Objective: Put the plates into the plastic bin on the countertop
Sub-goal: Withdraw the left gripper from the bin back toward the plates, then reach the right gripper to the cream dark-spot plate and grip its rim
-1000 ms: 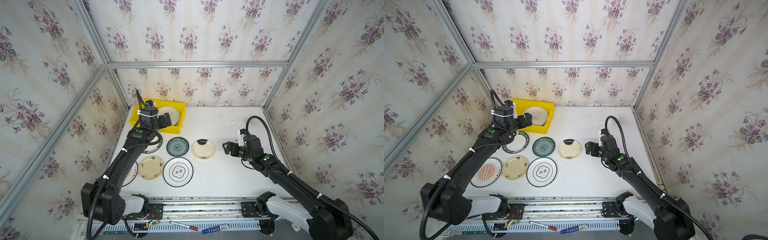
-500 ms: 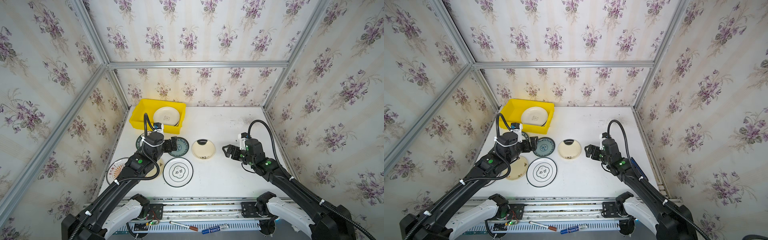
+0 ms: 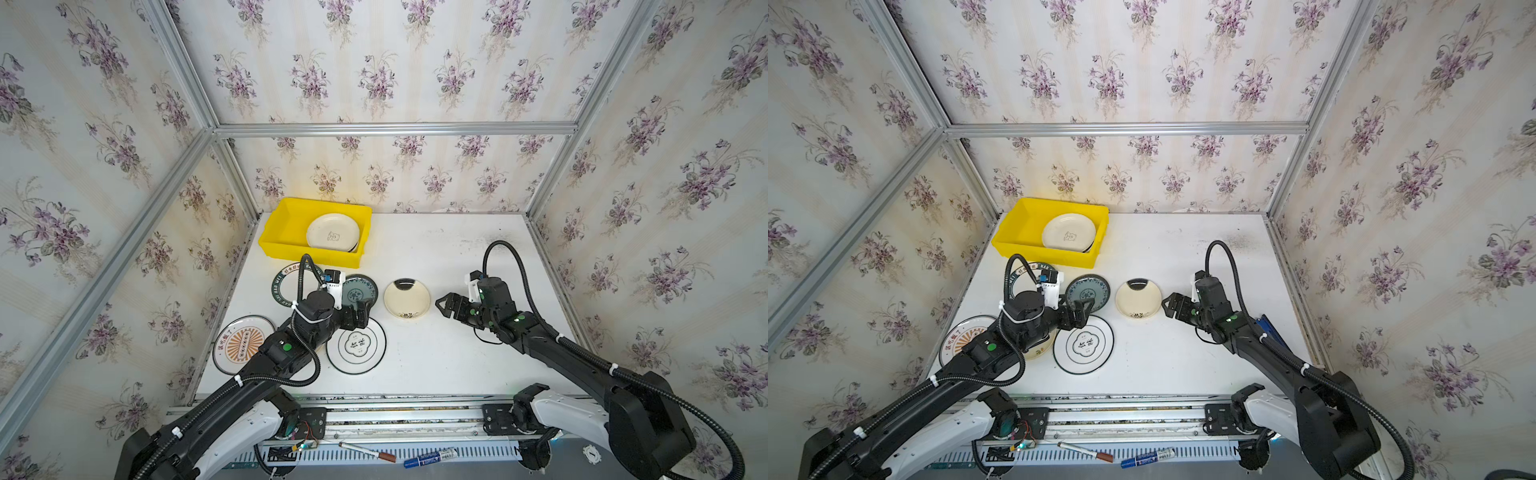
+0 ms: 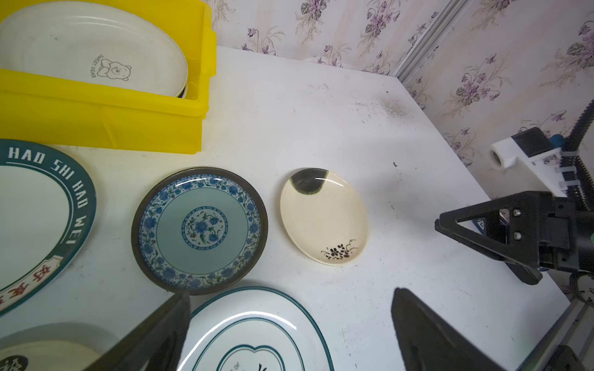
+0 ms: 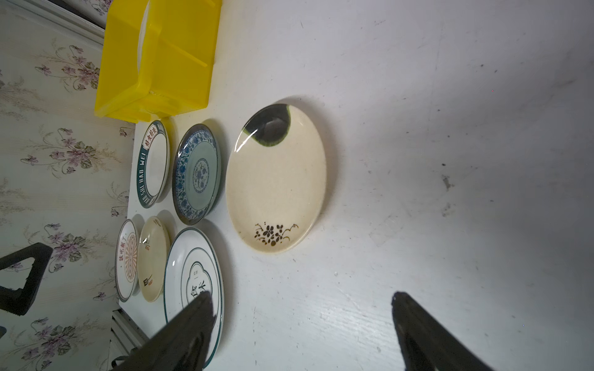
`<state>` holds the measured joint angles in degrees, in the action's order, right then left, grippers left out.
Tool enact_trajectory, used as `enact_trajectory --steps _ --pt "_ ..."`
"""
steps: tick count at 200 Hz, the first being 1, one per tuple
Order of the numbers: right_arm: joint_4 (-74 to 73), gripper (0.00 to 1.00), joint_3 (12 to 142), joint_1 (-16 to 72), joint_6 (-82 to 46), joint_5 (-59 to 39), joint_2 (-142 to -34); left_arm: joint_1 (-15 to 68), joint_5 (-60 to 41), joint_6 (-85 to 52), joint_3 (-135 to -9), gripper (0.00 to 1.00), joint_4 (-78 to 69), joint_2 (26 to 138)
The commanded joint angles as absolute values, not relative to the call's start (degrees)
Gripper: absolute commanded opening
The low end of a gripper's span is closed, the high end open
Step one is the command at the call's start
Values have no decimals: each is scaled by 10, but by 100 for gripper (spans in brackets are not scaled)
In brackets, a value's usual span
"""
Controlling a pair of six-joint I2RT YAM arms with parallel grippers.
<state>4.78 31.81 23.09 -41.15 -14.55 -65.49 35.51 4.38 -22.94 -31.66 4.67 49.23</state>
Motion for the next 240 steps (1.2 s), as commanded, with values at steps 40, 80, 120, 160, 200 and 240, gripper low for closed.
enact_trajectory --steps 40,80,120,160,200,240 --pt "-32 88 325 231 -411 -131 -725 360 -14 -176 -270 100 -84 535" --pt "-59 83 344 231 -420 -140 -778 362 -16 -162 -248 100 -99 519" --pt "-91 75 355 230 -426 -152 -820 362 2 -157 -241 100 -94 506" --pt "-120 62 371 230 -427 -165 -871 363 10 -152 -241 100 -91 504" --pt "-154 46 393 230 -441 -192 -937 363 10 -152 -245 100 -90 518" --pt "-162 43 410 230 -435 -189 -979 363 15 -148 -251 100 -84 532"
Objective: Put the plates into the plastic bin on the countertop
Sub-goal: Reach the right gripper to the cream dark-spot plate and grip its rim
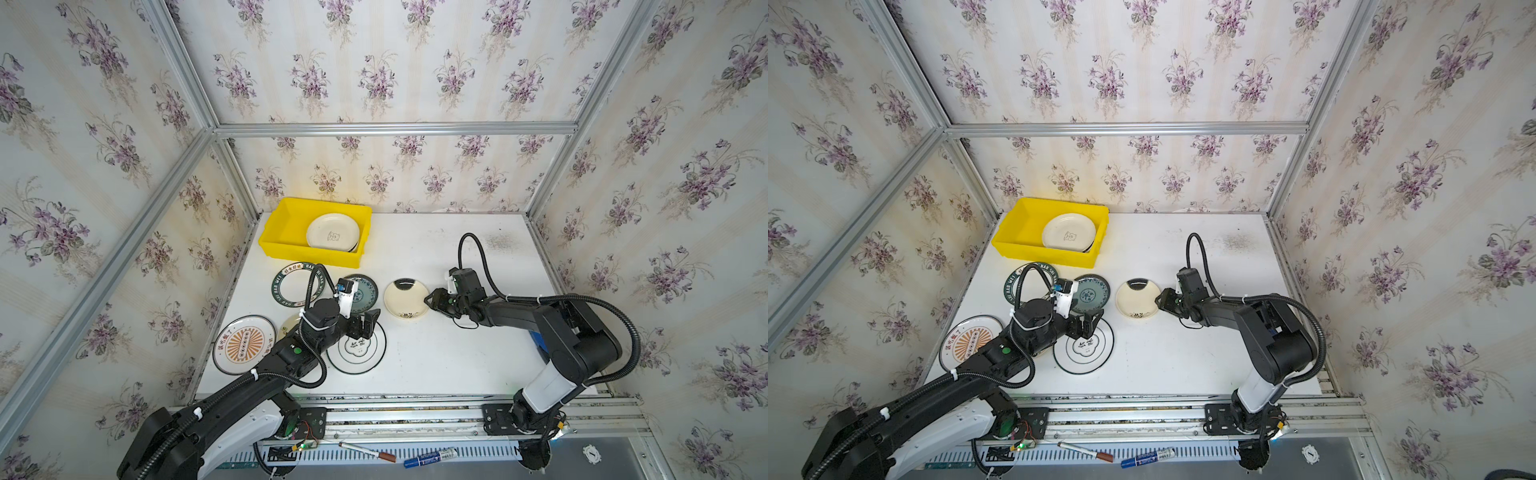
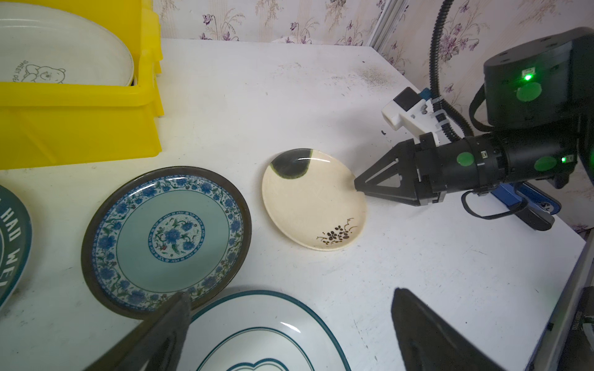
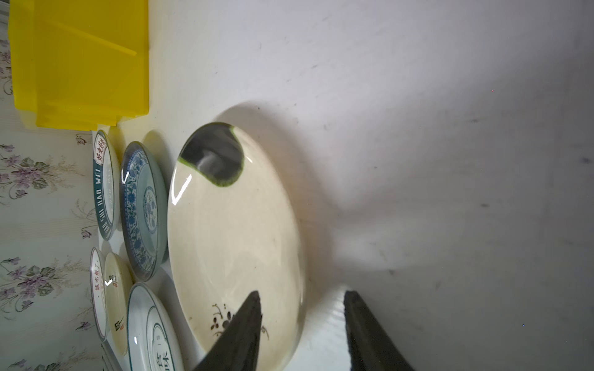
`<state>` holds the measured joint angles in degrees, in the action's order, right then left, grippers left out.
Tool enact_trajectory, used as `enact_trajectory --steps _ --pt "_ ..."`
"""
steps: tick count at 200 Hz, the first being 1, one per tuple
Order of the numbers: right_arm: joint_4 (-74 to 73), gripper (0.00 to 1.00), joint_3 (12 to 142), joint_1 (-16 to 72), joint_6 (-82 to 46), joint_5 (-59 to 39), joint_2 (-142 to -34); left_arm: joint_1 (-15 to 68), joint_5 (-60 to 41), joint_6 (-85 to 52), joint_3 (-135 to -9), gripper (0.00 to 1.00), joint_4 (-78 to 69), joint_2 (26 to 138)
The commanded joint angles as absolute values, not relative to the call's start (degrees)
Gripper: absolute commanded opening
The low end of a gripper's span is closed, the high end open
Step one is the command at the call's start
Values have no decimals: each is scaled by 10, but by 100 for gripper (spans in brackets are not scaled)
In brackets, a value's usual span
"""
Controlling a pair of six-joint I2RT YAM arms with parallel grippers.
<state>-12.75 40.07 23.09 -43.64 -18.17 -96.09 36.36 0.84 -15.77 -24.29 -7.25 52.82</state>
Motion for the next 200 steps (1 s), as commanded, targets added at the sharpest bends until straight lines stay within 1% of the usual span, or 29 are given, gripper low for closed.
enact_trajectory --steps 1,10,25,39,66,83,131,153,172,200 --pt "-163 43 410 230 -435 -190 -980 363 15 -148 -251 100 -84 533" --pt "-167 41 413 230 -437 -191 -989 363 16 -148 -252 100 -84 535" --pt "-163 35 421 230 -438 -191 -1004 363 18 -147 -253 100 -84 537" --pt "-157 27 428 230 -438 -192 -1014 363 20 -146 -254 100 -83 540" --pt "-149 8 431 230 -439 -172 -1011 363 19 -146 -256 100 -82 544" --pt "-138 1 428 230 -440 -154 -998 363 27 -148 -257 100 -78 549" --pt "-116 0 420 230 -443 -134 -955 363 30 -149 -261 100 -73 551" --pt "-124 0 402 231 -451 -132 -932 363 43 -152 -261 100 -71 558" --pt "-131 0 389 230 -463 -130 -914 363 75 -151 -275 100 -47 571" --pt "-136 0 381 233 -473 -134 -890 363 79 -149 -275 100 -45 570"
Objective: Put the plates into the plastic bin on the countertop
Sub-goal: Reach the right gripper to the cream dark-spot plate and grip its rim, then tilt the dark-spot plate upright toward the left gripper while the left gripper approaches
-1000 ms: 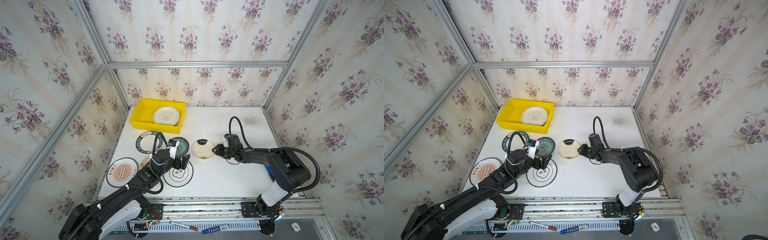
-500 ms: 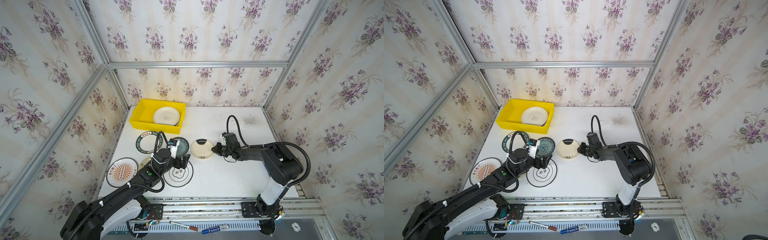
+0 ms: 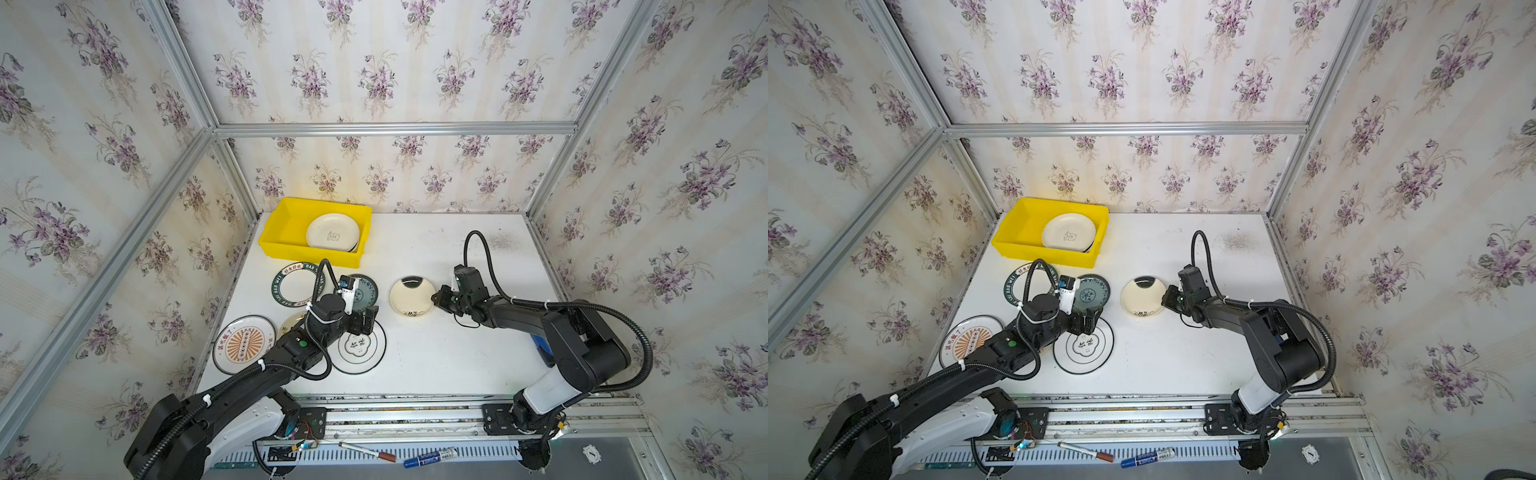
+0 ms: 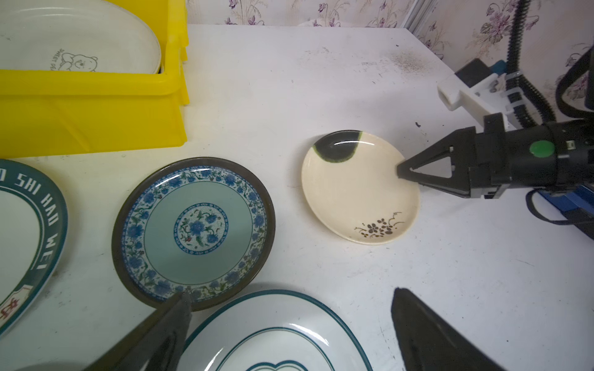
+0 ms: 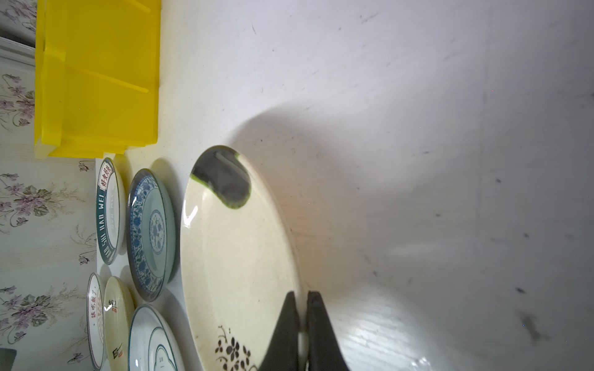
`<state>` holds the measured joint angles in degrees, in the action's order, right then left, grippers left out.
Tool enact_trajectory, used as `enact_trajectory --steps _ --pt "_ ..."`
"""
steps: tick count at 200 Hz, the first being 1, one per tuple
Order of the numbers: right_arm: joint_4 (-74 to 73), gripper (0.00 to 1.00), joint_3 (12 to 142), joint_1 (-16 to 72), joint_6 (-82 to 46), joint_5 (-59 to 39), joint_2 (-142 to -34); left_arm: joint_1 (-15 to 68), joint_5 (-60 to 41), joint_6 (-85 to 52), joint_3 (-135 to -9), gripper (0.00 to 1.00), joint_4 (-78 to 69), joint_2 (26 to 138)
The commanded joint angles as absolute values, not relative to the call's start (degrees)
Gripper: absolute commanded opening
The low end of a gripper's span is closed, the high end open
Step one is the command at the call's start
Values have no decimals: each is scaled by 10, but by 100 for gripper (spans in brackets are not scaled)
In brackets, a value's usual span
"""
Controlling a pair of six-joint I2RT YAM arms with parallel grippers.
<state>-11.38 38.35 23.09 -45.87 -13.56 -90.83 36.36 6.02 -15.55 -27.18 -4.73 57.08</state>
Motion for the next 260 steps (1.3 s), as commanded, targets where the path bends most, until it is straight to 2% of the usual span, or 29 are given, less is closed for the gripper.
enact_trajectory --steps 1,167,260 --pt "-135 0 381 233 -473 -134 -889 363 80 -149 -275 100 -45 570" --pt "-50 0 374 281 -454 -103 -730 363 60 -160 -278 100 -57 595" --pt "-116 0 377 329 -484 -148 -749 363 -6 -162 -277 99 -91 620"
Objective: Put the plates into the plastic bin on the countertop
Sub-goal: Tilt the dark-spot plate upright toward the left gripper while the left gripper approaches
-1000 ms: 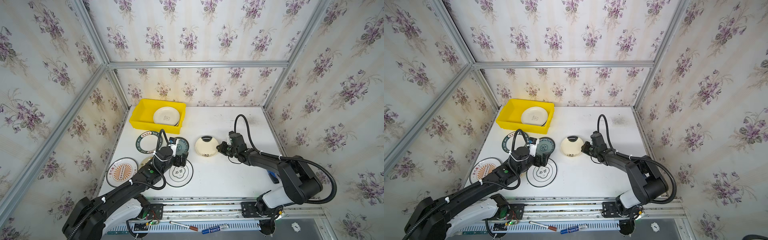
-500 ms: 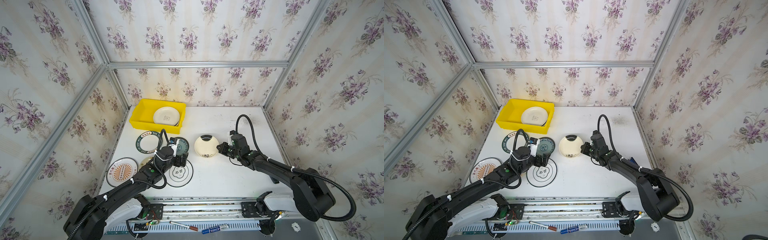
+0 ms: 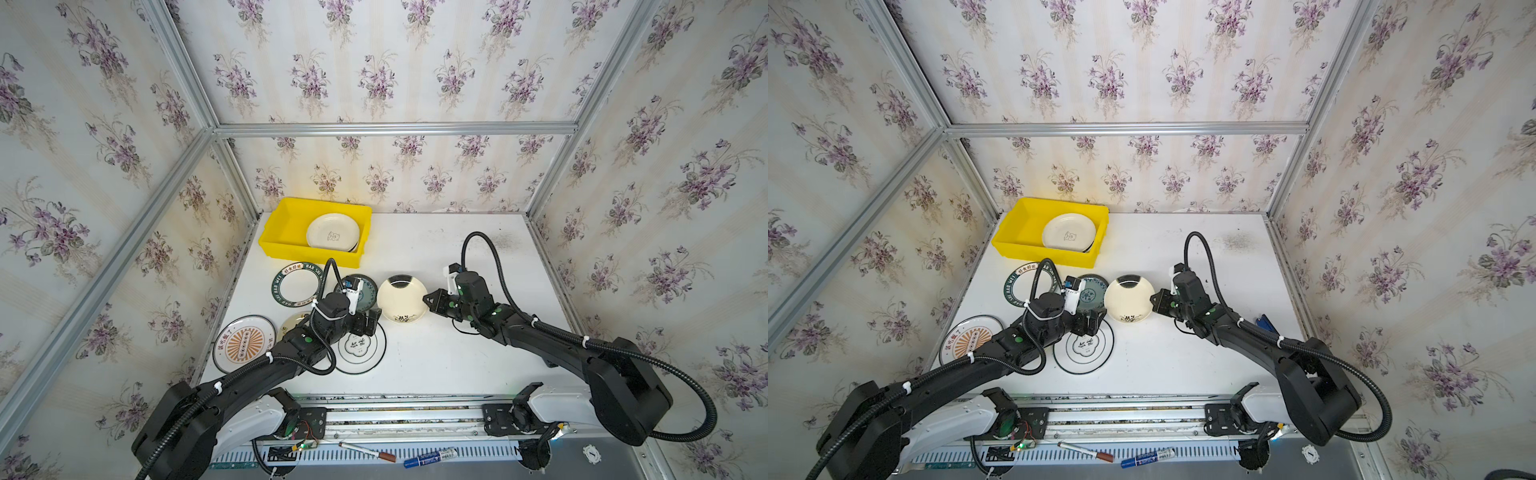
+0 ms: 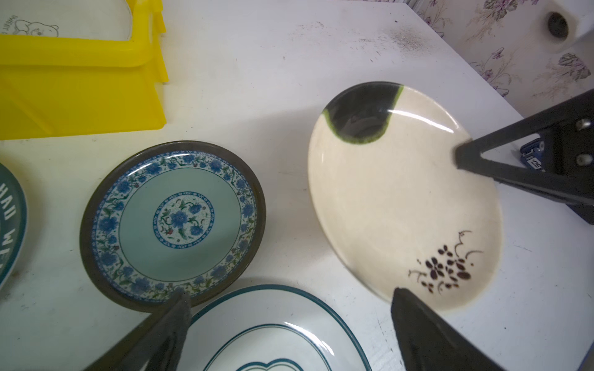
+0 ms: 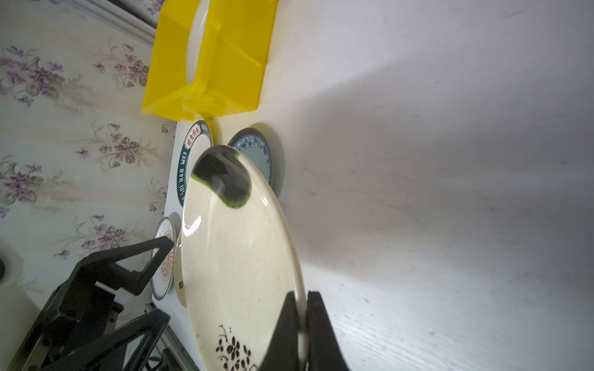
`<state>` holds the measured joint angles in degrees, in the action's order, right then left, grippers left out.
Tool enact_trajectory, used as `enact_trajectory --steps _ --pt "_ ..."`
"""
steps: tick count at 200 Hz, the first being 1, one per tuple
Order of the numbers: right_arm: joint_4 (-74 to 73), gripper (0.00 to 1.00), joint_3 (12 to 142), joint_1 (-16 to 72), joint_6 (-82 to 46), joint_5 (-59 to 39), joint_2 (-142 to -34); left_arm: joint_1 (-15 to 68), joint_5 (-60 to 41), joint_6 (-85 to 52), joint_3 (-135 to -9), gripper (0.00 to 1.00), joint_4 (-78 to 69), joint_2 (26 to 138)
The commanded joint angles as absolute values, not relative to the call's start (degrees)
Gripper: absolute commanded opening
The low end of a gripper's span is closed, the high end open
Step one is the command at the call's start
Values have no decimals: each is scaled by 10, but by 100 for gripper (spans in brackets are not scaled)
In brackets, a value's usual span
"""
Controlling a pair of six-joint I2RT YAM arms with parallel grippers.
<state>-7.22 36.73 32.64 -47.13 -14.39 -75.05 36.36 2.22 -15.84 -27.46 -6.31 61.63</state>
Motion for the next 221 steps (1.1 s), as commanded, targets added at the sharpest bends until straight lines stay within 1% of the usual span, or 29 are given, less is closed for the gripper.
enact_trajectory --steps 1,9,15,44,97,112,116,126,143,168,179,185,200,207,213,221 --pt "-118 0 377 329 -484 -148 -749 363 -7 -162 -276 99 -91 620" --pt "-121 0 375 333 -485 -148 -747 363 -11 -162 -277 97 -93 621" --pt "-125 0 374 336 -485 -147 -747 363 -16 -162 -277 94 -96 622" --pt "-135 0 371 346 -485 -143 -748 363 -43 -161 -277 73 -106 626" --pt "-166 0 361 354 -470 -142 -747 363 -62 -163 -280 57 -111 632" --pt "-173 0 359 356 -468 -143 -750 363 -65 -164 -282 56 -112 633" --pt "-174 0 359 357 -468 -144 -751 363 -64 -164 -281 51 -112 633" --pt "-187 0 356 358 -464 -150 -754 363 -58 -166 -281 46 -112 633" --pt "-210 0 350 360 -458 -155 -758 363 -56 -164 -283 35 -109 636" --pt "-222 0 354 362 -449 -168 -765 363 -59 -168 -288 25 -110 645" --pt "-230 0 355 362 -449 -177 -772 363 -58 -169 -291 16 -108 651" --pt "-235 0 356 362 -450 -180 -775 363 -58 -169 -293 12 -107 654" --pt "-240 0 357 363 -452 -185 -781 363 -59 -169 -297 8 -104 661" --pt "-241 8 357 363 -451 -187 -783 363 -60 -169 -297 6 -103 663" --pt "-242 19 358 363 -450 -188 -784 363 -60 -169 -298 4 -104 663" --pt "-243 26 357 363 -449 -189 -783 363 -59 -169 -298 1 -104 663"
